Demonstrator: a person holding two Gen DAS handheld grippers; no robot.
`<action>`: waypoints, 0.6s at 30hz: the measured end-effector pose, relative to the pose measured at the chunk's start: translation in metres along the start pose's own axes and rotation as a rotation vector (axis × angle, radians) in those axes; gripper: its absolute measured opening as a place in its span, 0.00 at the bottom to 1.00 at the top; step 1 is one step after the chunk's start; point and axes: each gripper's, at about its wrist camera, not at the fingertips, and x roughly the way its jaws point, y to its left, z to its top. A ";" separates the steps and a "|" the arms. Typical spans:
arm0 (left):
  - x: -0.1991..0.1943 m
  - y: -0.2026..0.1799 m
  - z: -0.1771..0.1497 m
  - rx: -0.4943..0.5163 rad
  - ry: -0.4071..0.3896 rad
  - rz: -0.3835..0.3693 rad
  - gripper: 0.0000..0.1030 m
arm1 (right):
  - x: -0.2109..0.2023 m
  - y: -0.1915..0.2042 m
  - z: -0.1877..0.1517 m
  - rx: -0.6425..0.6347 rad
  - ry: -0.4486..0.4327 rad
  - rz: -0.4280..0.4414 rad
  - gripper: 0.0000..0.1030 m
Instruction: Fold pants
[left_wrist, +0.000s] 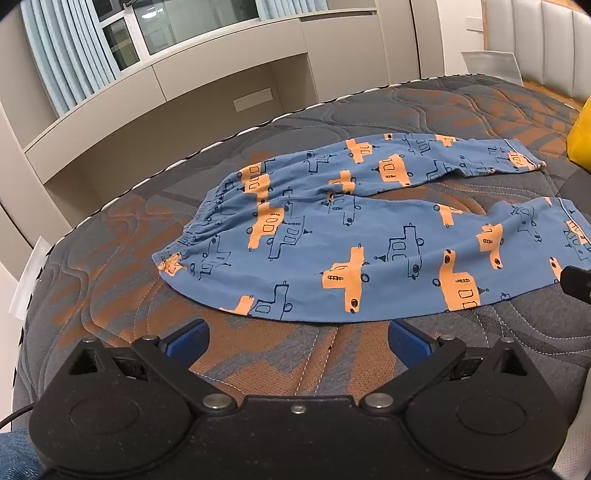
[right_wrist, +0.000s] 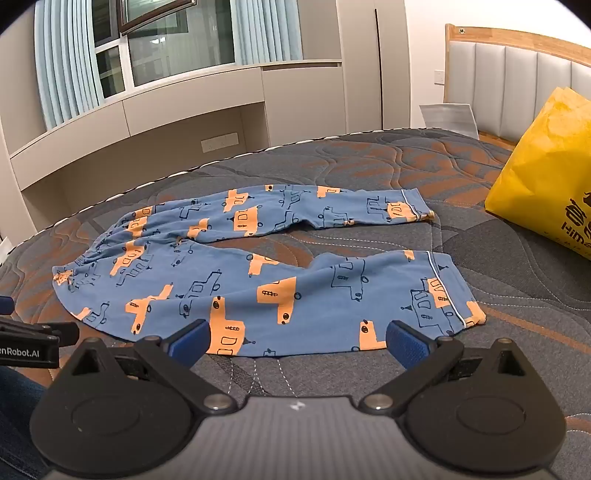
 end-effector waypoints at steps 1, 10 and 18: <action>0.000 0.000 0.000 -0.001 0.000 0.000 1.00 | 0.000 0.000 0.000 0.000 0.001 0.000 1.00; 0.000 0.000 0.000 0.001 0.002 0.001 1.00 | 0.000 0.000 0.000 0.000 0.001 -0.001 1.00; 0.000 0.000 0.000 0.002 0.003 0.000 1.00 | 0.000 -0.001 0.000 0.000 0.002 -0.001 1.00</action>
